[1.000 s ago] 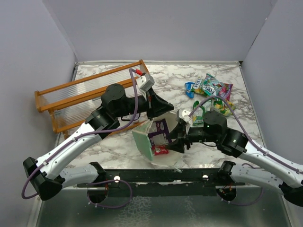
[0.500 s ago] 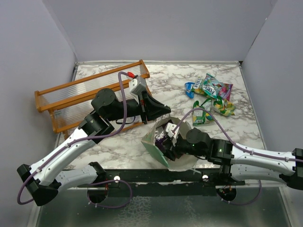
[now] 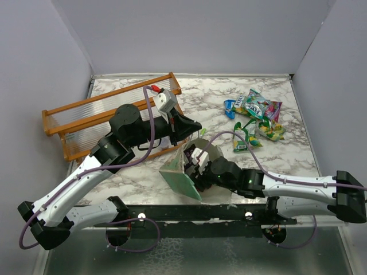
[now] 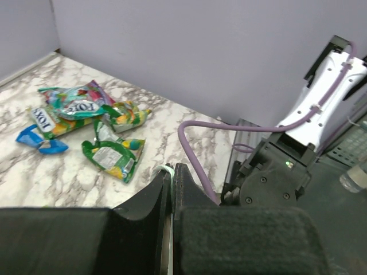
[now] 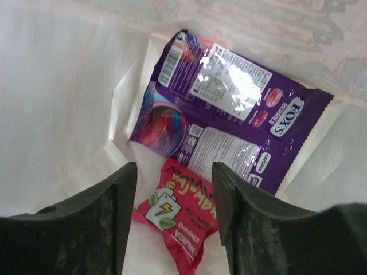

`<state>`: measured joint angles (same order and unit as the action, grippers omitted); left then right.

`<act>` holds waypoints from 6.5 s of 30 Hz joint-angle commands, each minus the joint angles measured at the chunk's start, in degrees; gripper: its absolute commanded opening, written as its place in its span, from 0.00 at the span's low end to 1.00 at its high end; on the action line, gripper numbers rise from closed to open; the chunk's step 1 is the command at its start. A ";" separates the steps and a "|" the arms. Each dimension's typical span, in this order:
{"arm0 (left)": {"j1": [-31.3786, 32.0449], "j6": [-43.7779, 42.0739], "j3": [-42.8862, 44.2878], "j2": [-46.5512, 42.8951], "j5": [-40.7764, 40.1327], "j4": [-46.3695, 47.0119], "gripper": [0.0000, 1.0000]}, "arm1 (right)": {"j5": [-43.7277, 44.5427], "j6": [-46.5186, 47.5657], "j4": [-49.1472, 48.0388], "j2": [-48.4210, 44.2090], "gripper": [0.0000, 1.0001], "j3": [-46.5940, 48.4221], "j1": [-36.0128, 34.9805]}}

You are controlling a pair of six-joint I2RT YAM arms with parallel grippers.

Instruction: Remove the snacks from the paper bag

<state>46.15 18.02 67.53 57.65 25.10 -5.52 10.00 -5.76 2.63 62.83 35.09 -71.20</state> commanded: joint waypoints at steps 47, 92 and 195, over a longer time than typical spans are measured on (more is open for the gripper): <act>0.09 1.75 -2.44 0.04 -2.38 4.85 0.00 | -0.91 -8.82 4.59 39.61 0.85 18.51 2.56; 0.08 -3.37 -5.40 -4.84 -17.88 -2.62 0.00 | -4.94 -9.39 13.15 16.19 0.08 16.76 6.08; 0.10 6.47 -14.76 -3.68 26.63 -2.15 0.00 | -31.72 -8.90 8.90 -5.07 0.78 10.67 45.97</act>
<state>46.15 22.72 53.30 57.17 50.61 -3.84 -14.85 -14.81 12.23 59.81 47.77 -25.41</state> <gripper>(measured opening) 0.028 0.775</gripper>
